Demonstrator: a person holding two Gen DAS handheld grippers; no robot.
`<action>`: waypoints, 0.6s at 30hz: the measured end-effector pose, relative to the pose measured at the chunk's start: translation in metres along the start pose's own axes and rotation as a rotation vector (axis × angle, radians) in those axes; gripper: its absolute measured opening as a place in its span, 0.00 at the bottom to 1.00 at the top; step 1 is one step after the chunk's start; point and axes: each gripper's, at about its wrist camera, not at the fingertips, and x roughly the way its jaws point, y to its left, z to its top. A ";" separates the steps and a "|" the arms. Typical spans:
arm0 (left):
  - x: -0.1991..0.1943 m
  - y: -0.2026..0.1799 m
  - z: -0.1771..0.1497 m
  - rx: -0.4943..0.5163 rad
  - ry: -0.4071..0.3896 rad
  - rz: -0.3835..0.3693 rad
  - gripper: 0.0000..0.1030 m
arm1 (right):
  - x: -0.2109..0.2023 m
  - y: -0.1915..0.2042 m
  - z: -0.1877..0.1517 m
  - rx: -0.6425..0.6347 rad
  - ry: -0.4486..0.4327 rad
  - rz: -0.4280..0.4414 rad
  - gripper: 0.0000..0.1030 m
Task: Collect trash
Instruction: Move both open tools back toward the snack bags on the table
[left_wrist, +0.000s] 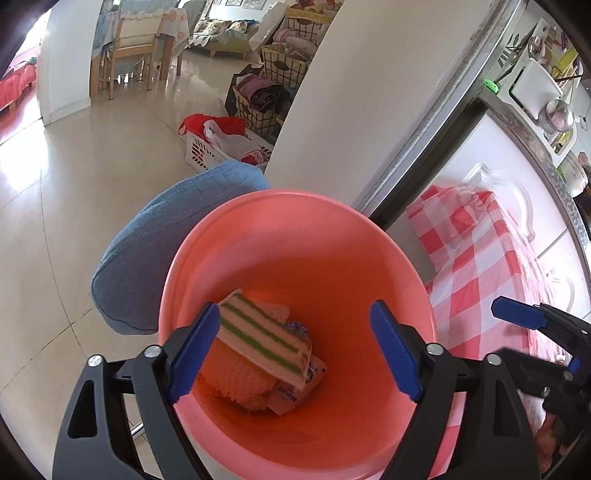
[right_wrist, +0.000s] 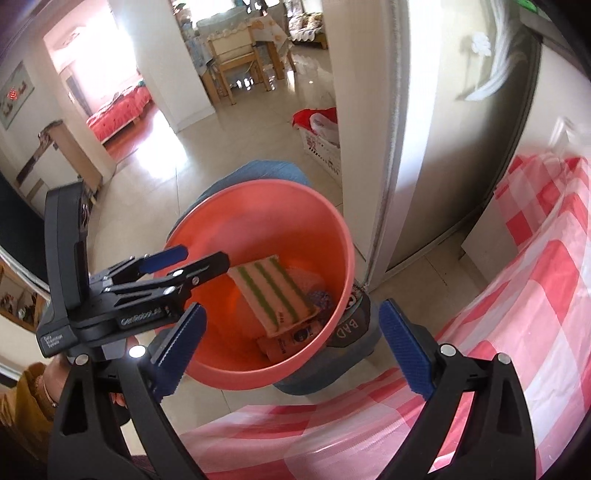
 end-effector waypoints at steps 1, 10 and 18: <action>-0.001 -0.001 0.000 0.000 -0.001 0.001 0.85 | -0.002 -0.002 0.000 0.008 -0.010 0.003 0.92; -0.016 -0.005 0.005 -0.051 -0.003 0.030 0.88 | -0.030 -0.014 -0.012 0.071 -0.130 0.010 0.92; -0.031 -0.022 0.007 -0.038 -0.005 0.034 0.88 | -0.057 -0.027 -0.038 0.122 -0.196 -0.010 0.92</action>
